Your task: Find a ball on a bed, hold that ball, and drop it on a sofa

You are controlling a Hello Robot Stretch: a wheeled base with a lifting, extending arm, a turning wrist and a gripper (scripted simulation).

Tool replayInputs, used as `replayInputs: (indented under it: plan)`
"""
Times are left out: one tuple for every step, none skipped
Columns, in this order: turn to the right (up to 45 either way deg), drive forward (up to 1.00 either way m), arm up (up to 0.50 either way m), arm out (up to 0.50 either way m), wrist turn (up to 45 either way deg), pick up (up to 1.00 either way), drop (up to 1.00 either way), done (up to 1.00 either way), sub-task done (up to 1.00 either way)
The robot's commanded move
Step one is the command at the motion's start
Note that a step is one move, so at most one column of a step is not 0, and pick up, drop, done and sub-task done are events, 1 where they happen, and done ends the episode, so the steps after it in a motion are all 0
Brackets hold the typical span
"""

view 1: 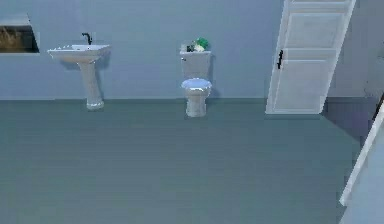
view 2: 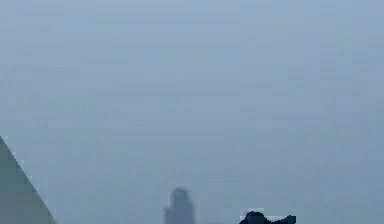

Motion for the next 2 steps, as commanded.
replayInputs:
  plan:
    - [0.0,0.75,0.00,0.00,0.0,0.00,0.00,0.00,0.00]
    - [39.0,0.00,0.00,0.00,0.0,0.00,0.00,0.00,0.00]
